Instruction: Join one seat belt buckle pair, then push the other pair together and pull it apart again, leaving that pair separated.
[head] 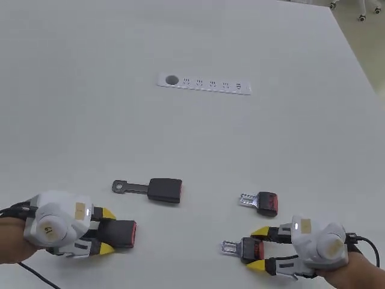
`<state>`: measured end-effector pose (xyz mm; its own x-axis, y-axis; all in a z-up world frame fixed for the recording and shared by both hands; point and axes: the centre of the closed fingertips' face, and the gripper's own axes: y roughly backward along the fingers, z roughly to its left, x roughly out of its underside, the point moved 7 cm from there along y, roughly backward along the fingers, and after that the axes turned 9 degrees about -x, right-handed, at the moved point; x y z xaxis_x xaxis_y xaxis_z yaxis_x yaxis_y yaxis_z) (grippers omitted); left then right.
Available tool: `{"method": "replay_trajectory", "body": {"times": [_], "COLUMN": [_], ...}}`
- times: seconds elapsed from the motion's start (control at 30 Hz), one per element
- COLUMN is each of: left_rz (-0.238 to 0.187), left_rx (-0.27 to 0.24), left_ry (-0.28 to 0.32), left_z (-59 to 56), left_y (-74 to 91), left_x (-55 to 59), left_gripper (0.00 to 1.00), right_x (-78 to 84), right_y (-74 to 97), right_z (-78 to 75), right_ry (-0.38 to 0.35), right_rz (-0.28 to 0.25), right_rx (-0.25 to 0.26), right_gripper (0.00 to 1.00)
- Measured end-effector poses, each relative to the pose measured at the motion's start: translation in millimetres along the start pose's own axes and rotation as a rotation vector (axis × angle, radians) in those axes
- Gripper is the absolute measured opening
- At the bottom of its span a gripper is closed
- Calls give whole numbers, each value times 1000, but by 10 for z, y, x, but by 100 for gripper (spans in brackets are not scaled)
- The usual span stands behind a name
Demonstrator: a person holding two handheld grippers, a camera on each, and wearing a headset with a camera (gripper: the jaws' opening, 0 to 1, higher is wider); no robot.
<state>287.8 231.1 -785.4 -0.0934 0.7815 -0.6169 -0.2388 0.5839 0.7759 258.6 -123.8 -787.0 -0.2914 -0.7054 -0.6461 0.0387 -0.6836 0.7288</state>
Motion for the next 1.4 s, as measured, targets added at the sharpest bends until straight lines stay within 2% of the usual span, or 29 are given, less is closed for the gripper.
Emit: {"method": "replay_trajectory", "body": {"times": [0.17,0.47,0.9,1.03,1.27,1.4], "left_rz": [10,31,51,51,77,79], "left_rx": [18,32,49,49,63,63], "left_ry": [-18,-34,-39,-39,-47,-44], "left_z": [3,5,21,23,35,35], "left_y": [-4,-5,-4,-4,-7,-6], "left_x": [-13,-26,-38,-38,-45,-40], "left_gripper": [36,36,36,36,36,36], "right_x": [-16,-146,-426,-491,-682,-804], "right_y": [-20,-144,-390,-457,-656,-771], "right_z": [0,-5,21,18,-11,5], "right_ry": [0,10,32,12,28,33], "right_rz": [4,-7,-47,-57,-80,-84], "right_rx": [2,-7,-16,-10,-20,-24], "right_gripper": [36,36,36,36,36,36]}}
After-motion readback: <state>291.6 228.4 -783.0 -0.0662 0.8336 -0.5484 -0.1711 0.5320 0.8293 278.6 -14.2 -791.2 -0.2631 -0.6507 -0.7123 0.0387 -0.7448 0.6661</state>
